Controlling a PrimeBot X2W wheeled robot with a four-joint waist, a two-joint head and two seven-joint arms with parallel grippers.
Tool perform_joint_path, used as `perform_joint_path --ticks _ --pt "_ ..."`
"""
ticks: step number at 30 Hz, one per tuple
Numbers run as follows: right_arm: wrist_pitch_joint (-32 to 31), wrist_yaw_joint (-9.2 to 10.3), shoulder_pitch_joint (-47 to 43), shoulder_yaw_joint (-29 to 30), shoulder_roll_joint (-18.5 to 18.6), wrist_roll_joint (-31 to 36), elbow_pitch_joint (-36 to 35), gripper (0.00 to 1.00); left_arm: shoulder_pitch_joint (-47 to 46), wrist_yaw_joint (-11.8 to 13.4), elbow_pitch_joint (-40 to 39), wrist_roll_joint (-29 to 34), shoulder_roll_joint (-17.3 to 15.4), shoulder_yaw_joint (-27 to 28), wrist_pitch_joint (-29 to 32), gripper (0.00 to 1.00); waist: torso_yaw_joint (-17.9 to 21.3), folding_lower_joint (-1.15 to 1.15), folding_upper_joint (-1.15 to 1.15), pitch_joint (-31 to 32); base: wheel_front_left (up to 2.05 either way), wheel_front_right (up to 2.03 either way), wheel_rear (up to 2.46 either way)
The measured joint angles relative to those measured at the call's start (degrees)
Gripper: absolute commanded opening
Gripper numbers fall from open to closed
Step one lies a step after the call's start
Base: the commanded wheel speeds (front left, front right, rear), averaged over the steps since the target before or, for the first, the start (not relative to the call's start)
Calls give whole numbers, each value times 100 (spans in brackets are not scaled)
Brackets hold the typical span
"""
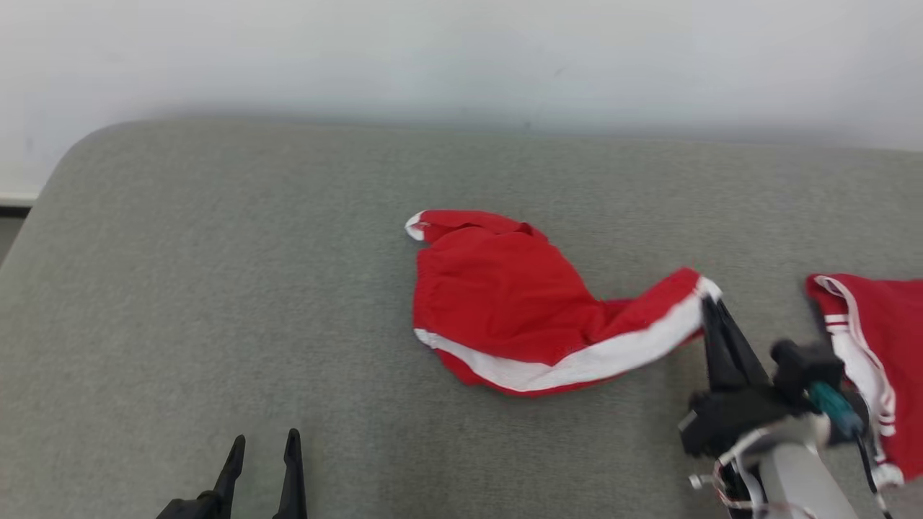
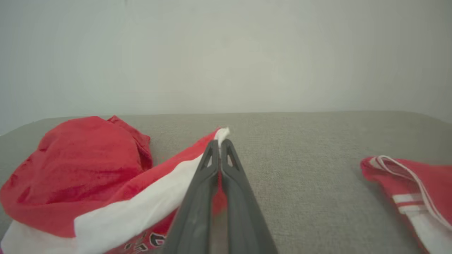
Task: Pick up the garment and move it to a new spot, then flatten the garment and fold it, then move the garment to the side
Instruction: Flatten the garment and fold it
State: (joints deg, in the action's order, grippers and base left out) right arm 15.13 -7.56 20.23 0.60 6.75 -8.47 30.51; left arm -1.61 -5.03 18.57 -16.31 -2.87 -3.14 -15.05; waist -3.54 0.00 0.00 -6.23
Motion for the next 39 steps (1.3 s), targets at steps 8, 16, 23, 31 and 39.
perform_joint_path --ticks 8,16,23,31,39 --pt "-1 0 -1007 481 -90 189 -135 74 53 3 31 1 -3 0 0 100 544 0 0 184 0 0 0" --pt "-1 0 -1326 1007 -264 630 -391 100 70 -3 111 25 -3 -34 0 100 945 0 0 310 0 0 0" --pt "-1 0 -1404 906 -357 695 -772 100 -8 -111 123 46 -3 -220 0 100 1071 0 0 271 0 0 0" --pt "-1 0 -1224 680 -375 645 -900 100 -630 -211 400 102 -2 -501 0 100 1137 0 0 -16 0 0 0" --pt "-1 0 -998 564 -378 548 -921 100 -1402 -248 900 -921 -238 -1326 0 100 1308 1 0 -480 0 0 0"
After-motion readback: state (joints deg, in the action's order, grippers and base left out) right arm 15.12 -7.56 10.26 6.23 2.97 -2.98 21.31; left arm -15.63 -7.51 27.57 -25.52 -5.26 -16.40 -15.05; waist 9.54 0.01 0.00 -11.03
